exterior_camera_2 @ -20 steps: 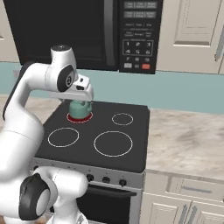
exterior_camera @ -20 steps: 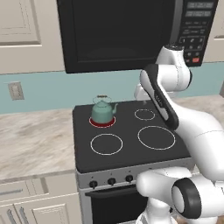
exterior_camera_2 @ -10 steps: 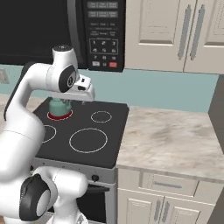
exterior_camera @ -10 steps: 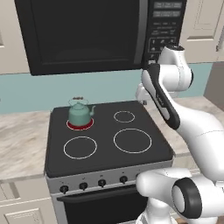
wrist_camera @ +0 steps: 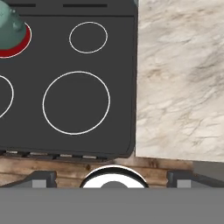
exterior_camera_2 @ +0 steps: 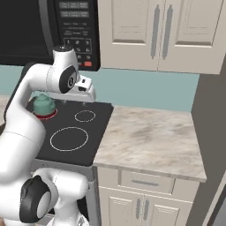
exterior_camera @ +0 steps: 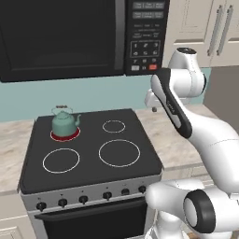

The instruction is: The kettle is done boiling. Turn off the stove, then wait for 300 timesteps before moving the kettle to the dining table.

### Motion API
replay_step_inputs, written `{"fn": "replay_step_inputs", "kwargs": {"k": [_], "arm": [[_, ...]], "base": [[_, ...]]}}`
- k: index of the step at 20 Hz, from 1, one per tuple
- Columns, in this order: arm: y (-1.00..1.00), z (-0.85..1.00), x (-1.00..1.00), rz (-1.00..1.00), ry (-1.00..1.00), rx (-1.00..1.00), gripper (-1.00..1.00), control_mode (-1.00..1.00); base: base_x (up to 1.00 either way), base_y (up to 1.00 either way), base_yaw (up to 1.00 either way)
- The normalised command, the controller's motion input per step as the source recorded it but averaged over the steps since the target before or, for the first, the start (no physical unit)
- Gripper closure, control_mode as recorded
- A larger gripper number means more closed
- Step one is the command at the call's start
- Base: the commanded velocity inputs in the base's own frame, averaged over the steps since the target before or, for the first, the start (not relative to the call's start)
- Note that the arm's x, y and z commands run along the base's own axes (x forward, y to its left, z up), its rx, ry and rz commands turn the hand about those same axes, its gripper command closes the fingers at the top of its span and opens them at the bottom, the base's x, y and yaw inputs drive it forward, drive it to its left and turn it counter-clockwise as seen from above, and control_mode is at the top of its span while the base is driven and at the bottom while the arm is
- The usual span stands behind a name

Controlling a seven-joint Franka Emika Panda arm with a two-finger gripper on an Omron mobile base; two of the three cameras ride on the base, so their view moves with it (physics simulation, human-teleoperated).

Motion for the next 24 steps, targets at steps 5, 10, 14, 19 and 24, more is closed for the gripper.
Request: {"fn": "replay_step_inputs", "kwargs": {"k": [5,10,14,19,24], "arm": [[0.0,0.0,0.0,0.0,0.0,0.0,-1.0,1.0],[0.0,0.0,-0.03,0.0,-0.02,0.0,-1.0,-1.0],[0.29,0.0,-0.33,0.0,-0.12,-0.09,-1.0,-1.0],[0.52,0.0,-0.25,0.0,-0.07,-0.11,-1.0,-1.0],[0.7,0.0,-0.08,0.04,0.0,-0.13,-1.0,-1.0]], "base": [[0.0,-0.43,0.0],[0.0,0.0,0.0],[0.0,0.0,0.0],[0.0,0.0,0.0],[0.0,0.0,0.0]]}}
